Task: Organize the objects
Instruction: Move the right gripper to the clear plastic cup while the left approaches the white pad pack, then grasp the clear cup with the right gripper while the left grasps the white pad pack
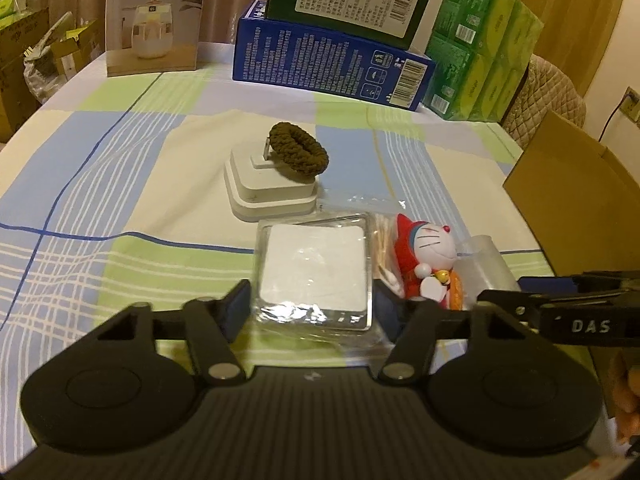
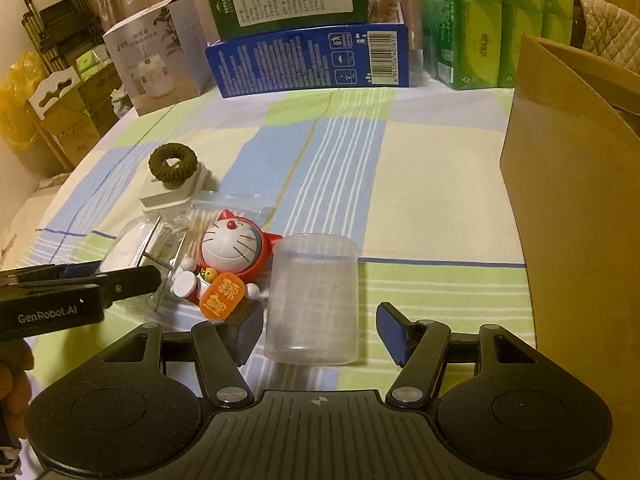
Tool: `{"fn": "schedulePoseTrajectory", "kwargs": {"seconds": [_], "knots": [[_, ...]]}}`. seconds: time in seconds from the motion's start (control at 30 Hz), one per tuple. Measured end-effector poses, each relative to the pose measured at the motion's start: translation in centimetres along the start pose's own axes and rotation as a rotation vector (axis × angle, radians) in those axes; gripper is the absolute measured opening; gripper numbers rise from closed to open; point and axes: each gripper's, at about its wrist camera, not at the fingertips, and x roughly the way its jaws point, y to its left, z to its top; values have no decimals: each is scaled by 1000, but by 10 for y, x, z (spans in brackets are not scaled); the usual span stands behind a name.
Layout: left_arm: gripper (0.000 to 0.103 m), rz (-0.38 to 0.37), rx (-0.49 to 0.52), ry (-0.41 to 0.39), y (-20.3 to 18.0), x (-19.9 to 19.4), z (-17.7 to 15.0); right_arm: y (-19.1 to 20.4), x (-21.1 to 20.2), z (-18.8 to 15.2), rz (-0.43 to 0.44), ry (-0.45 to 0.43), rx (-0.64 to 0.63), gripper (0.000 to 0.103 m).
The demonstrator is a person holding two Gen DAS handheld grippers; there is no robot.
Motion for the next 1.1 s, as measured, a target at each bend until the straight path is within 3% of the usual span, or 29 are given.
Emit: {"fn": "schedulePoseTrajectory", "kwargs": {"seconds": [0.23, 0.3, 0.37, 0.9, 1.1], "knots": [[55, 29, 36, 15, -2, -8, 0, 1, 9, 1, -4, 12, -6, 60], [55, 39, 45, 23, -1, -11, -1, 3, 10, 1, -9, 12, -19, 58], [55, 47, 47, 32, 1, -15, -4, 6, 10, 2, -17, 12, -36, 48], [56, 101, 180, 74, -12, -37, -23, 11, -4, -12, -34, 77, -77, 49], [68, 120, 193, 63, -13, -37, -23, 12, 1, -10, -41, 58, -87, 58]]}}
